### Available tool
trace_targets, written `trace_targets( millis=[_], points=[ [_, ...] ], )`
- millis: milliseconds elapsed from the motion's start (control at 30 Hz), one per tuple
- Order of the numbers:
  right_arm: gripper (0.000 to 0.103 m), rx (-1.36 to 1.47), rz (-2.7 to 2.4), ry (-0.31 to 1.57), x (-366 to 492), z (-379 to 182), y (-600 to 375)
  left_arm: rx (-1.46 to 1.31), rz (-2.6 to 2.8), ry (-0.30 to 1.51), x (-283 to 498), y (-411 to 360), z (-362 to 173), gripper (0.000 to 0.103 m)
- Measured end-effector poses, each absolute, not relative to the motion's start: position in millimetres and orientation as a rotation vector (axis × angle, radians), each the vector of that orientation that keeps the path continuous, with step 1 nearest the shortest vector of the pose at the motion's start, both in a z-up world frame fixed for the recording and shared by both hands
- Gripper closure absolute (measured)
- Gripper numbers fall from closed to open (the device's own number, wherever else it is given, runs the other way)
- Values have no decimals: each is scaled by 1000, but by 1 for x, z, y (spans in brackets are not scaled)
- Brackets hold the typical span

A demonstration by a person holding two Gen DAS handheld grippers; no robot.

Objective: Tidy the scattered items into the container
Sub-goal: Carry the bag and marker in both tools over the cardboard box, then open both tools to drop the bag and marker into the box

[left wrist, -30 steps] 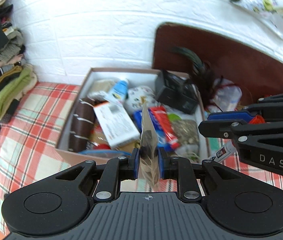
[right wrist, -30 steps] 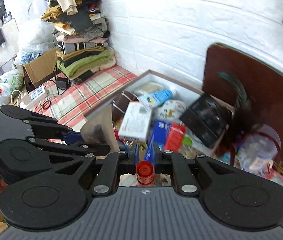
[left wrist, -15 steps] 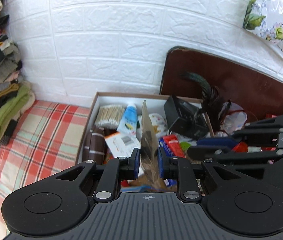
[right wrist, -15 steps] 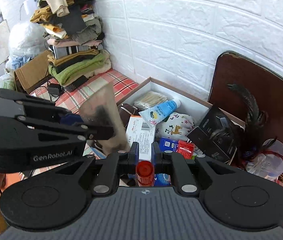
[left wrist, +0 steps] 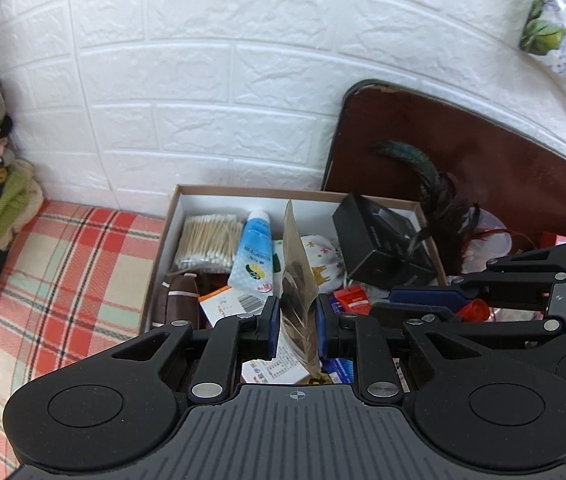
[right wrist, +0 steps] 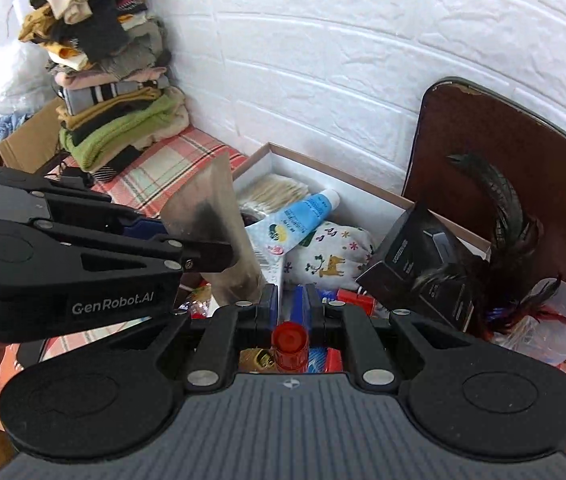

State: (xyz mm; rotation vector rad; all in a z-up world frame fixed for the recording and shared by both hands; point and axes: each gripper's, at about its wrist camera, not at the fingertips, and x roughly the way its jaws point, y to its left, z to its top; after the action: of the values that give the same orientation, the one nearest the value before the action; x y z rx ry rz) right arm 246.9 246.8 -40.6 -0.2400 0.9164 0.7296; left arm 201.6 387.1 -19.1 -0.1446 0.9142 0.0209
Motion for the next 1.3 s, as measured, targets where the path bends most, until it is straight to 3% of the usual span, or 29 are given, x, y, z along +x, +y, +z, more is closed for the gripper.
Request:
trace_targets(
  millis=[67, 100, 133, 200, 233, 333, 367, 400, 433, 967, 1300],
  points=[
    [88, -248, 720, 918, 254, -44, 251, -153, 18, 906, 204, 392, -20, 87],
    [87, -252, 713, 915, 256, -46, 252, -154, 14, 900, 206, 394, -21, 63],
    [87, -256, 705, 910, 258, -47, 254, -151, 18, 891, 207, 395, -21, 61],
    [85, -266, 685, 896, 263, -49, 256, -125, 64, 869, 208, 398, -22, 38],
    [83, -271, 675, 893, 266, -50, 257, -117, 86, 860, 209, 401, -23, 33],
    [63, -276, 641, 879, 272, -51, 255, -171, 125, 847, 209, 414, -27, 18],
    [45, -278, 627, 869, 273, -51, 254, -202, 131, 844, 208, 419, -28, 13],
    [29, -281, 617, 854, 273, -50, 253, -232, 136, 841, 208, 423, -29, 12],
    [26, -286, 607, 837, 273, -49, 252, -253, 145, 840, 207, 427, -30, 12],
    [19, -285, 574, 826, 262, -47, 235, -257, 176, 867, 189, 420, -38, 9],
    [7, -256, 549, 838, 237, -44, 216, -265, 174, 876, 164, 404, -33, 9]
  ],
)
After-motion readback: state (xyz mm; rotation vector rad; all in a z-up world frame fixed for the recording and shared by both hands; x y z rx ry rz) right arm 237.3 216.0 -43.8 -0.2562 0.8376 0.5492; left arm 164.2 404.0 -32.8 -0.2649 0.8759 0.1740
